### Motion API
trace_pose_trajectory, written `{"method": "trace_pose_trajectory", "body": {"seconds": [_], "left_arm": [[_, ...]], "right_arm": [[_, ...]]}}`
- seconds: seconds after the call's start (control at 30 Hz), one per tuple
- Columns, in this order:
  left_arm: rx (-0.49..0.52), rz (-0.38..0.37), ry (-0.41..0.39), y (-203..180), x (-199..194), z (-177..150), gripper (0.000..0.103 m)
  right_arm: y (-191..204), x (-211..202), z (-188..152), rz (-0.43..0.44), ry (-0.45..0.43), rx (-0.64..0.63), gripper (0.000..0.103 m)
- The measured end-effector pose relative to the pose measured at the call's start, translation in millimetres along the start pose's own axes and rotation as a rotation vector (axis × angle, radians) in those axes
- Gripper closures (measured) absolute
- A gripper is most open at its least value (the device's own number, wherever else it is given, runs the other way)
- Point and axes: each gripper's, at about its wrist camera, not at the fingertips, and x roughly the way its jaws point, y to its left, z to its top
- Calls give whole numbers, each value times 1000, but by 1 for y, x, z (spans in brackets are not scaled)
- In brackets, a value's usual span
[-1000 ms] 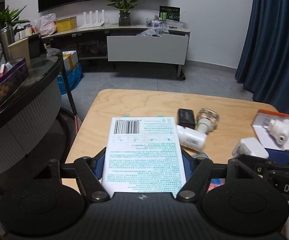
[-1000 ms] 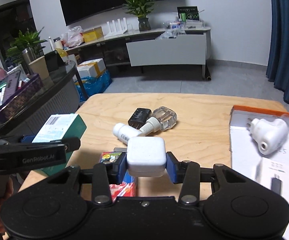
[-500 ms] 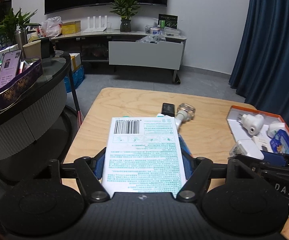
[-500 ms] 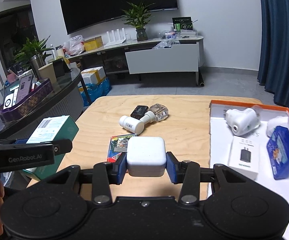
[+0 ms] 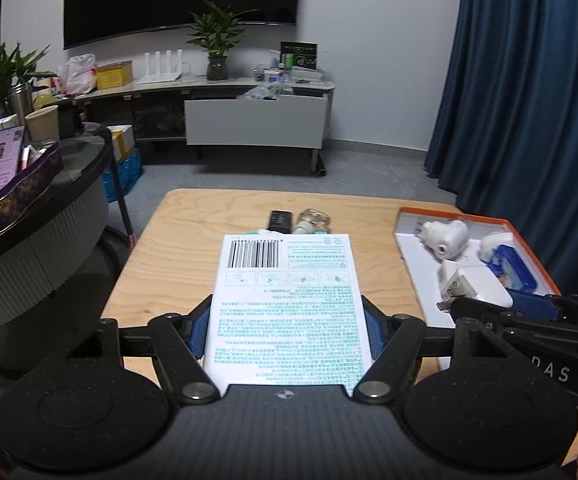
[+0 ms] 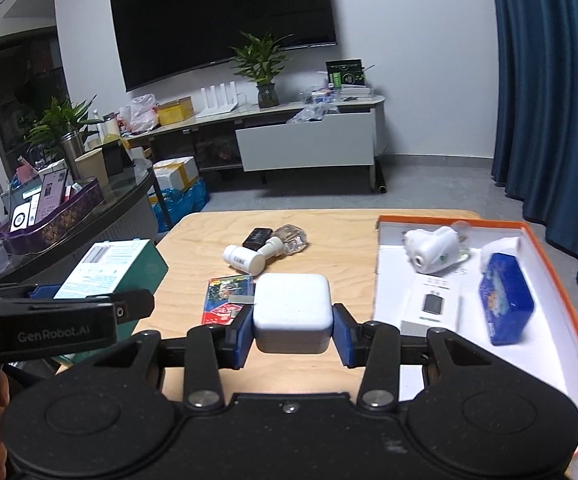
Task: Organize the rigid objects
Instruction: 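Carry the bandage box and cube charger over the white box with both grippers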
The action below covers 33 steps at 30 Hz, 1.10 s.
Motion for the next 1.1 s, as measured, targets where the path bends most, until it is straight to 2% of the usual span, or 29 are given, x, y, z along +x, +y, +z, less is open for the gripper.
{"method": "trace_pose_trajectory", "body": {"seconds": [0.47,1.1], "left_arm": [[56,-87,-12,-36,-10,-10,32],[131,-205,-2,-88,-4,-13,31]], "right_arm": [[-37,-37,-17,-85,-23,48,52],[-93,-59,-27,-203,-39,116,52]]}}
